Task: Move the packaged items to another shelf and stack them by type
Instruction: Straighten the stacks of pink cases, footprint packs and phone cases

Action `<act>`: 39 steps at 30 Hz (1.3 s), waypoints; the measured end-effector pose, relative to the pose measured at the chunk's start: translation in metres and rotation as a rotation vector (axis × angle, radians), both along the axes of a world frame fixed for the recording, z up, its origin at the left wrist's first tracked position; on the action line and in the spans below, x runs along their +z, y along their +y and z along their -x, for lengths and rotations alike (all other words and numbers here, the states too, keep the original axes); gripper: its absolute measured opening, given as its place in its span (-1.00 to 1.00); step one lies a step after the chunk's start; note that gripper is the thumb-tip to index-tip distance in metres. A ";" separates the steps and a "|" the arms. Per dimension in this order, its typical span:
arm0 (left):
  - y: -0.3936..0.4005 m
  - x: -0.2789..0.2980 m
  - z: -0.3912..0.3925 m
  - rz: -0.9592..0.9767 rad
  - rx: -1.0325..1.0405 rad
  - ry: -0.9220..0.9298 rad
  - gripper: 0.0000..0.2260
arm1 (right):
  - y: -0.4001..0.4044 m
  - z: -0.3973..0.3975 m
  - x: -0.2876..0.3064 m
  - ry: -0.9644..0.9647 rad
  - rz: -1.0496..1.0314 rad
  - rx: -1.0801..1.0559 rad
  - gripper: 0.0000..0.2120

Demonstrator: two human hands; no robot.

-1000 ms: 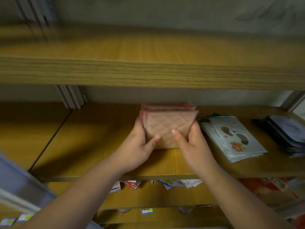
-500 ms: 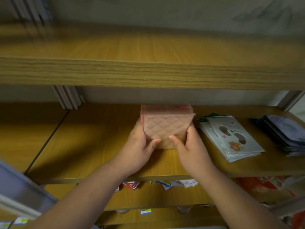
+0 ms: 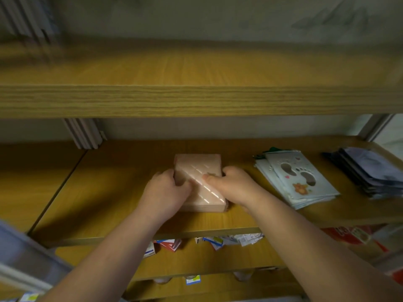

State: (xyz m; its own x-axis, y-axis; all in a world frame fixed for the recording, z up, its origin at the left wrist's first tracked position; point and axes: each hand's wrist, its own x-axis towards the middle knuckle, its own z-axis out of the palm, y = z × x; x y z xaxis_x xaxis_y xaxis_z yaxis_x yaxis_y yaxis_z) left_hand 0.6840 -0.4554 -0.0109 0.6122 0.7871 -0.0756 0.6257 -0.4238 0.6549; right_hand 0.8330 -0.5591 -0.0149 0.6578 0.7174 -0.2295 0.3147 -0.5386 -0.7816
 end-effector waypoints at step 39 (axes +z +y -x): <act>-0.149 0.011 -0.212 0.647 0.202 -0.327 -0.66 | -0.187 -0.170 -0.012 0.145 -0.282 -0.028 -0.60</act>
